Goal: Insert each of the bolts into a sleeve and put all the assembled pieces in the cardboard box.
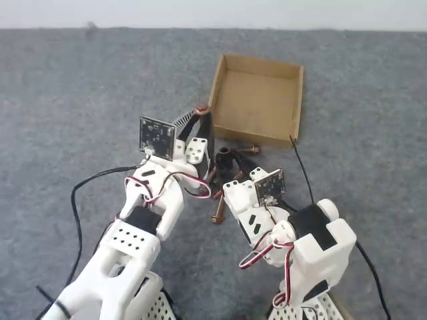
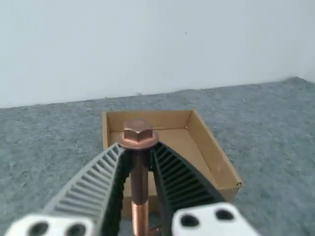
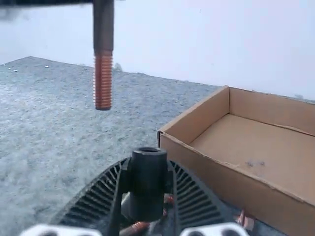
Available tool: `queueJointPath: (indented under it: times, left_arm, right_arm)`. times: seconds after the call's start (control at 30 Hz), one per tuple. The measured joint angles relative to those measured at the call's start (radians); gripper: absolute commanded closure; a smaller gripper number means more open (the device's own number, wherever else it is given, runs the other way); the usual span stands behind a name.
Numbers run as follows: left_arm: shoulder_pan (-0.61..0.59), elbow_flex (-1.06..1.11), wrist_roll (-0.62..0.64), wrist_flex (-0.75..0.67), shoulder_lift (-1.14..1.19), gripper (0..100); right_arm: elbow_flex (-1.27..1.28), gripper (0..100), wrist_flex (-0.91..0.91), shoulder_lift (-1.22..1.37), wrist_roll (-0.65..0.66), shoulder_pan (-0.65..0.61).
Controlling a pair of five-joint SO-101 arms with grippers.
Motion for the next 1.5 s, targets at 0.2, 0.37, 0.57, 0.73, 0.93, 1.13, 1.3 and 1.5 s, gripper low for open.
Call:
queueJointPath:
  times: [0.2, 0.37, 0.57, 0.73, 0.93, 1.13, 1.3, 1.5]
  left_arm:
    - [0.020, 0.066, -0.003, 0.012, -0.153, 99]
    - [0.063, 0.068, 0.006, 0.164, -0.269, 99]
    - [0.077, 0.068, 0.003, 0.170, -0.279, 99]
    - [0.068, 0.020, 0.003, 0.095, -0.098, 99]
    - [0.048, -0.052, 0.003, 0.023, 0.147, 99]
    - [0.046, -0.068, 0.003, 0.003, 0.158, 99]
    - [0.044, -0.086, 0.002, 0.003, 0.158, 99]
    - [0.051, -0.101, 0.005, 0.003, 0.158, 99]
  right_arm:
    - [0.000, 99.3, 0.000, 0.000, 0.000, 0.000]
    - [0.000, 99.3, 0.000, 0.000, 0.000, 0.000]
    - [0.000, 99.3, 0.000, 0.000, 0.000, 0.000]
    - [0.000, 99.3, 0.000, 0.000, 0.000, -0.018]
    - [0.000, 99.3, -0.006, 0.000, 0.000, -0.021]
    - [0.003, 99.3, -0.051, 0.002, 0.000, -0.021]
    - [0.011, 99.3, -0.072, 0.000, 0.000, -0.035]
    - [0.011, 99.3, -0.084, 0.000, 0.000, -0.044]
